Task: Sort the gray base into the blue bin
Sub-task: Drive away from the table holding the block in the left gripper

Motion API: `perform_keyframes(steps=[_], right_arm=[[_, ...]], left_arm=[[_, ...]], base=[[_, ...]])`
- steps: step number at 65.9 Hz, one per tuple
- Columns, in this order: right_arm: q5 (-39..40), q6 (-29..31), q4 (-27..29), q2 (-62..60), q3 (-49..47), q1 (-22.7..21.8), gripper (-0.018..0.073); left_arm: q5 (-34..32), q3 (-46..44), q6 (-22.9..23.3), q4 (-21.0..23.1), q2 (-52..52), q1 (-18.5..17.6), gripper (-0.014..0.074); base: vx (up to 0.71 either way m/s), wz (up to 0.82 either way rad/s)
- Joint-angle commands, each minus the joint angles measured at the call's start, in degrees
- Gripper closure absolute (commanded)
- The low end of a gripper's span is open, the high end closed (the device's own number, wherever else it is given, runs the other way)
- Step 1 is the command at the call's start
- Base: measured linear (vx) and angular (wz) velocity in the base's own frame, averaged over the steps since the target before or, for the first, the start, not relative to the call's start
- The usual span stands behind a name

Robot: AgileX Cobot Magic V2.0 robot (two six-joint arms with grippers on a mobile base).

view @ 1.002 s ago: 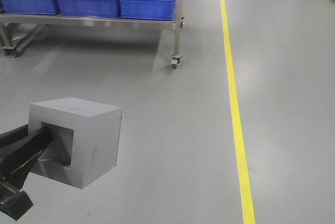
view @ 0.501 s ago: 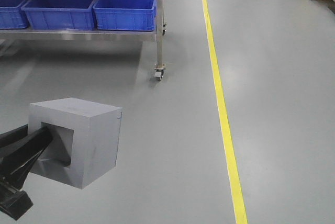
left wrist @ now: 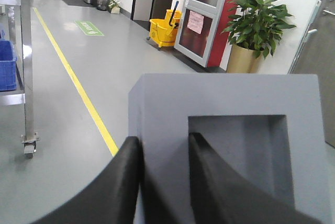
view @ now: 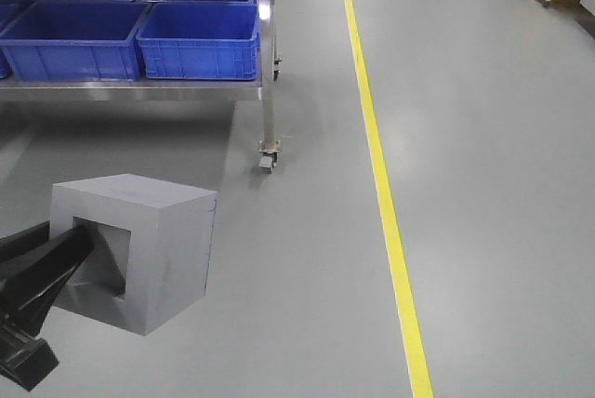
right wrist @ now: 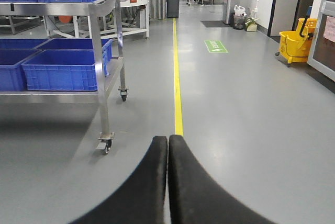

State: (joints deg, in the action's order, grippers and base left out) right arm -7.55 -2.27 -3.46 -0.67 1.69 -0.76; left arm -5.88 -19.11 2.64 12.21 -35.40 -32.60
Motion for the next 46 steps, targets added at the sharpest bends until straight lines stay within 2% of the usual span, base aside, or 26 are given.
perform_keyframes(steps=[1,46], right_arm=[[4.2,0.4,-0.3,-0.7,0.9,-0.2,0.0568],[4.2,0.4,-0.3,-0.7,0.9,-0.2,0.0568]], left_arm=[[-5.9,-2.0,0.4,0.2,0.3,-0.2,0.0602],[-5.9,-2.0,0.4,0.2,0.3,-0.2,0.0602]], base=[[0.43,-0.06],[0.42,-0.03]])
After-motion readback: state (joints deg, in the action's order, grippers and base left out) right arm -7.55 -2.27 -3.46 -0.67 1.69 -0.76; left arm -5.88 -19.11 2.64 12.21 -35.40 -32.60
